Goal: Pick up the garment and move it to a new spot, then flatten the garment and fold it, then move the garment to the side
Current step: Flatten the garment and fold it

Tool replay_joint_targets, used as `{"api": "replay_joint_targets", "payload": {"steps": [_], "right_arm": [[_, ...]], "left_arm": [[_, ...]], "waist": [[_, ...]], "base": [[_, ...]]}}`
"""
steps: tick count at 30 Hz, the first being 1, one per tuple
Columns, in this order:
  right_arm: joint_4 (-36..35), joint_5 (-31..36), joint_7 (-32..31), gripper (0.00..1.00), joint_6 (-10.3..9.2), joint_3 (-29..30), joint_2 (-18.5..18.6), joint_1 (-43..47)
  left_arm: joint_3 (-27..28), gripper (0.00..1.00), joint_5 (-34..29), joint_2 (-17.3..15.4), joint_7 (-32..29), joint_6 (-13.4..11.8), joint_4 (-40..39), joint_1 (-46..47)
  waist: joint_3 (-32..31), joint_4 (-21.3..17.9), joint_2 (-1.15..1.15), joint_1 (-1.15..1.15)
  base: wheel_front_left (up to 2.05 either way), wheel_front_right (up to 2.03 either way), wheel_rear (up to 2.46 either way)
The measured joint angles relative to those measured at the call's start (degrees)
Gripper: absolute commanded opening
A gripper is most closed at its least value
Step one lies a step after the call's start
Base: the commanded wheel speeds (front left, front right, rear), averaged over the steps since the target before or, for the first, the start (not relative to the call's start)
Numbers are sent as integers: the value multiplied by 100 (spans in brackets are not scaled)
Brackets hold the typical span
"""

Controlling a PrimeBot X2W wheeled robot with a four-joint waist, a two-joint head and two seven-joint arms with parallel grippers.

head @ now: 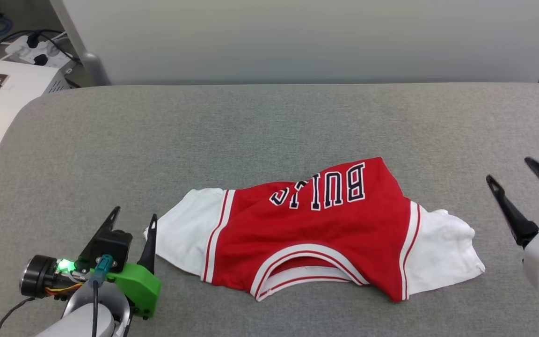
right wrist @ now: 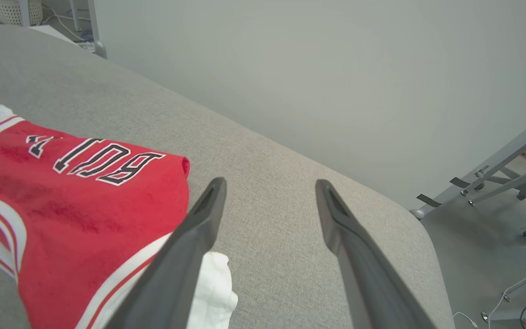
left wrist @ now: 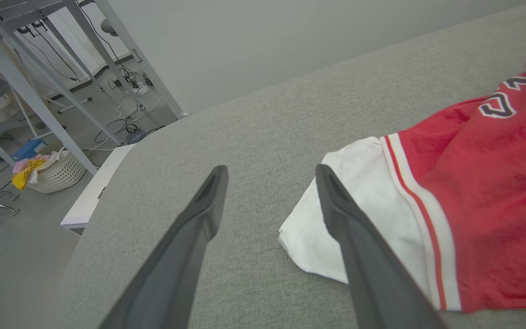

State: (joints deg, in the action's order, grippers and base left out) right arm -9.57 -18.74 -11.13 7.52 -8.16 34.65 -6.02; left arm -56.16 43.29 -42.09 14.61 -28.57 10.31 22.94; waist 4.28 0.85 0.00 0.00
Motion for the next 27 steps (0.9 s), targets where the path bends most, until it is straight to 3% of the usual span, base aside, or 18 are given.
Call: {"api": "replay_joint_targets", "payload": {"steps": [5, 11, 17, 22, 27], "right_arm": [[-156, -914, -1543, 100, 0, -672, 860, -181], [194, -1728, -2750, 100, 0, -1092, 1203, -265], [1004, -1935, -2917, 100, 0, -1460, 1262, -495], [1750, -1945, -2588, 100, 0, -1771, 1010, -805], [2458, -1939, -2293, 100, -7, -2351, 924, -972]], "left_arm": [[537, 100, -516, 103, 5, -443, -592, -314], [1022, 100, -1014, 280, 7, -552, -922, -626], [1672, 100, -1518, 576, 5, -653, -1269, -741], [2215, 100, -1855, 993, 7, -655, -1473, -1021], [2695, 100, -2161, 1415, 5, -449, -1425, -1388]], "waist": [[59, 112, 0, 0], [219, 222, 0, 0], [472, 348, 0, 0], [726, 466, 0, 0], [919, 617, 0, 0]], "base": [[0, 0, 0], [0, 0, 0], [0, 0, 0], [0, 0, 0], [0, 0, 0]]}}
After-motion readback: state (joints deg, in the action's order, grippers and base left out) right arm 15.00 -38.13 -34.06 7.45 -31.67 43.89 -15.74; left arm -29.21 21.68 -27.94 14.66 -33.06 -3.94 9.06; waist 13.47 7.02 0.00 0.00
